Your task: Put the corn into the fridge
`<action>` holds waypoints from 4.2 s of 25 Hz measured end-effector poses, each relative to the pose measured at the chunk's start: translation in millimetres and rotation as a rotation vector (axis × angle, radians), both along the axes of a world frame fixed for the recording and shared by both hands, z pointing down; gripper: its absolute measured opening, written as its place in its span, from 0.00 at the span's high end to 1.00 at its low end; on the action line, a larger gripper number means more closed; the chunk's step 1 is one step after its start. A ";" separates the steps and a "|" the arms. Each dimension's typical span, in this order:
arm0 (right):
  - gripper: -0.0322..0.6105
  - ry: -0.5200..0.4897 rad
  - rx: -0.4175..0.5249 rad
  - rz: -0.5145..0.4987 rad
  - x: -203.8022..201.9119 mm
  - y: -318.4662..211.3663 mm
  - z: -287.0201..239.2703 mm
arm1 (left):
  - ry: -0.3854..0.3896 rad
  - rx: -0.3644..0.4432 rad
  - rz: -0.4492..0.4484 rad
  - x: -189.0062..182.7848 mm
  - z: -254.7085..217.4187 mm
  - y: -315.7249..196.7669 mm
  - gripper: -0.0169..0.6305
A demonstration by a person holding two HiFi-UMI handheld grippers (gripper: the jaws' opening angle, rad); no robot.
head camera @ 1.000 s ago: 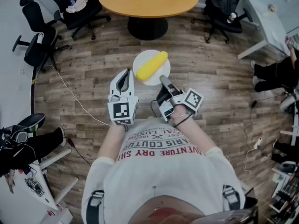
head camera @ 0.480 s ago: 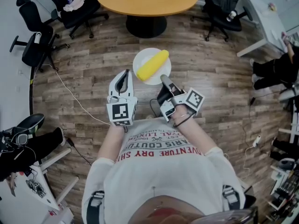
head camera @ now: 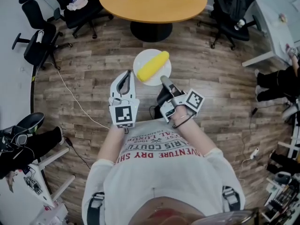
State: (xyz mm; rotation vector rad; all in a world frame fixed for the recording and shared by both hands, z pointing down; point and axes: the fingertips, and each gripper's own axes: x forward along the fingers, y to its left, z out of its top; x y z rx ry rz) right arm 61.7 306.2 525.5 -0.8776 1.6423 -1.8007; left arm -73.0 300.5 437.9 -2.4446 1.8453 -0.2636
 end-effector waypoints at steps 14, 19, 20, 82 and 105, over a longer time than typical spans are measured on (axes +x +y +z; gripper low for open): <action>0.89 0.007 0.036 -0.098 67.8 -196.8 -22.3 | -0.001 0.019 -0.081 70.9 -16.8 -182.7 0.93; 0.89 0.023 0.051 -0.126 81.9 -250.1 -27.7 | 0.016 0.039 -0.094 88.3 -20.8 -231.0 0.93; 0.89 0.023 0.047 -0.129 86.1 -261.8 -27.7 | 0.019 0.039 -0.099 92.0 -21.4 -242.2 0.93; 0.89 0.013 0.035 0.211 -13.1 -743.1 -40.1 | 0.056 0.064 0.095 -41.3 -12.3 -703.3 0.93; 0.88 0.014 -0.015 0.253 -24.9 -786.2 -26.0 | 0.045 0.028 0.102 -41.5 7.0 -723.0 0.93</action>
